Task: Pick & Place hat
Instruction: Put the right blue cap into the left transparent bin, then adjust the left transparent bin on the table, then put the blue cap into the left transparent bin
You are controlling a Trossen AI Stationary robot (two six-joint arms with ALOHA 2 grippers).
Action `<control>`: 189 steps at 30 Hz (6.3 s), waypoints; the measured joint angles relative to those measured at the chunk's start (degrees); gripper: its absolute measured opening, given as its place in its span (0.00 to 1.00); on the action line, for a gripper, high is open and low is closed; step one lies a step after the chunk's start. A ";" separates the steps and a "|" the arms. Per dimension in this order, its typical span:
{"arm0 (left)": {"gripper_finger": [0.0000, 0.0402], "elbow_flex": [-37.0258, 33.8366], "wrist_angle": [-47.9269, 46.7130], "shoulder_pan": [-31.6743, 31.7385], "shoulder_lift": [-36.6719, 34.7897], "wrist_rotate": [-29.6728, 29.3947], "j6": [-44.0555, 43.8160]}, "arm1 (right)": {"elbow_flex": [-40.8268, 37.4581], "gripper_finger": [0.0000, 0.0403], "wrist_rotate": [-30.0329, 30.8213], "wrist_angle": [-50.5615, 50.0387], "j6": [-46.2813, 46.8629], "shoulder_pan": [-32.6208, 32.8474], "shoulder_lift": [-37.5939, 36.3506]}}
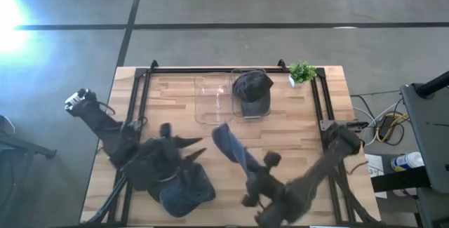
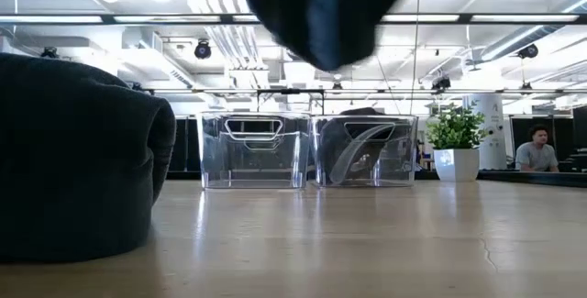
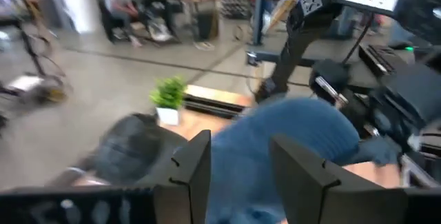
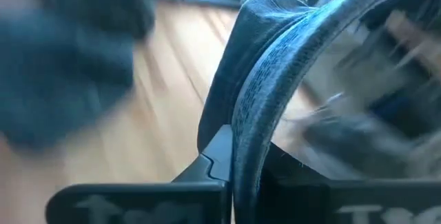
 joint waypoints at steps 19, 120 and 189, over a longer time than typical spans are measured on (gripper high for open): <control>0.35 -3.63 -62.50 -11.33 -2.59 -2.36 -59.35 | -20.40 0.03 -0.79 61.41 9.15 -31.10 -9.67; 0.35 -28.24 -57.28 -12.27 -16.06 2.70 -71.06 | 19.33 0.38 -57.18 13.57 -9.47 -51.00 14.39; 0.35 -28.24 -2.22 -25.18 1.44 49.34 -92.53 | 19.20 0.37 -61.55 30.91 1.63 -23.78 24.96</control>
